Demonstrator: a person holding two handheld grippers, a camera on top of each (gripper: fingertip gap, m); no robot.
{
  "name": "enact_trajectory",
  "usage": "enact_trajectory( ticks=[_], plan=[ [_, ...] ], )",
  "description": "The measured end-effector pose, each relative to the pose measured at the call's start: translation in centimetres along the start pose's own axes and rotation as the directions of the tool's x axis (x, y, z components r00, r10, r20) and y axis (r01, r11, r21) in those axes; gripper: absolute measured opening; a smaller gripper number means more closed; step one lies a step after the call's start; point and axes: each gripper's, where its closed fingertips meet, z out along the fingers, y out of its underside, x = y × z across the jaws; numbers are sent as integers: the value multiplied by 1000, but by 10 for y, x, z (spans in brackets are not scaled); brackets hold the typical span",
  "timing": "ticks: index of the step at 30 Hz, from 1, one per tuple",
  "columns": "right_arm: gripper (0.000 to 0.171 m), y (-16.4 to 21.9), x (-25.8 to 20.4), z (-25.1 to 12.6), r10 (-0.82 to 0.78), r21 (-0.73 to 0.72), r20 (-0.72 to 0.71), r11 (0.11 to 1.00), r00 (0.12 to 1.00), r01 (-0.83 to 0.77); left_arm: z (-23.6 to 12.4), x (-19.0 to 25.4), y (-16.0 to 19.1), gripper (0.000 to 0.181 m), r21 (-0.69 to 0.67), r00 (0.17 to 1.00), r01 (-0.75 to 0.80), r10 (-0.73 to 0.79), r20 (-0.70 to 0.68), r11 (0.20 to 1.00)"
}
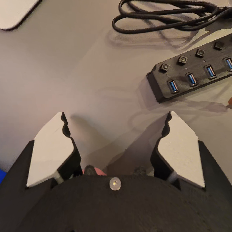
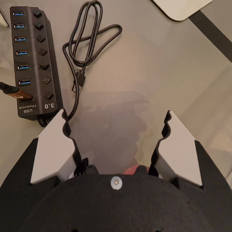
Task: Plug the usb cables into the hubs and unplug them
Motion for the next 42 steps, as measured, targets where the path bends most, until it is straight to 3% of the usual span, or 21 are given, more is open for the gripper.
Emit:
enact_trajectory(
  ticks=[12, 18, 32, 36, 38, 42],
  plan=[
    [149, 14, 0, 2, 81, -14, 14, 997, 997, -80, -2, -4, 2, 146, -10, 999, 34, -33, 36, 999],
    [158, 22, 1, 2, 131, -54, 4, 990, 991, -131, -4, 1, 3, 139, 3, 1000, 28, -28, 8, 1000],
    [160, 23, -8, 2, 142, -54, 23, 989, 990, -140, 0, -4, 8, 146, -49, 994, 113, -113, 6, 992],
    [159, 23, -8, 1, 140, -45, 16, 989, 990, -139, -6, -11, 4, 131, 0, 988, 135, -134, 79, 991],
    [159, 23, -8, 0, 140, -45, 16, 989, 990, -139, -14, -36, -1, 88, 75, 953, 142, -157, 260, 987],
    [159, 23, -9, 0, 138, -49, 23, 989, 990, -137, -19, -38, 4, 76, 70, 932, 170, -184, 312, 983]
  ],
)
